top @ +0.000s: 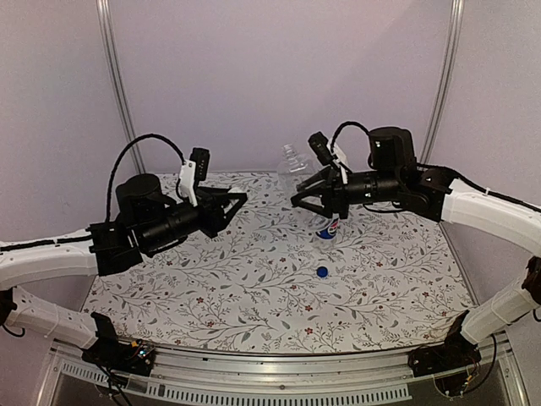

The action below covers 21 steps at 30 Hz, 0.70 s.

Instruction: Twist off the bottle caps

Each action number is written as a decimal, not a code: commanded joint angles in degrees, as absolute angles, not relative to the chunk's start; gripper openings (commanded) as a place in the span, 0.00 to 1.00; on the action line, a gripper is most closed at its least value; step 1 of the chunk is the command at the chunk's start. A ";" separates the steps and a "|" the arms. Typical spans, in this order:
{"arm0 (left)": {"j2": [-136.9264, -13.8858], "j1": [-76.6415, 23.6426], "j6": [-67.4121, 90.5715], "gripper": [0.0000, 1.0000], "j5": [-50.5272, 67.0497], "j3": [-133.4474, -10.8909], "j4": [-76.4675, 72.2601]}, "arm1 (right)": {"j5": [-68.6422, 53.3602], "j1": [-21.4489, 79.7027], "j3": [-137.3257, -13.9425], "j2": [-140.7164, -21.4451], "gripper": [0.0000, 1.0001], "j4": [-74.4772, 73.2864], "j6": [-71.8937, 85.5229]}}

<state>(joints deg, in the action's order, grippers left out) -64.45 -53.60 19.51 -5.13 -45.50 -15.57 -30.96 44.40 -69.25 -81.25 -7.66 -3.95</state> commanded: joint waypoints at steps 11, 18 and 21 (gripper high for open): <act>-74.33 -54.50 18.25 0.24 -1.85 -28.06 -34.47 | -30.69 42.19 -68.05 -73.94 0.40 -6.94 -4.15; -85.82 -54.59 15.70 0.24 0.82 -26.10 -43.97 | -30.92 42.19 -67.68 -73.66 0.40 -6.77 -3.28; -91.34 -54.64 15.06 0.25 1.19 -27.03 -46.49 | -30.94 42.19 -67.69 -73.33 0.40 -6.83 -3.08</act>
<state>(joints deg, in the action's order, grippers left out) -86.11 -53.69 17.10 -0.56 -26.79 -39.07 -30.76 42.57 -68.01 -74.96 -7.51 -3.81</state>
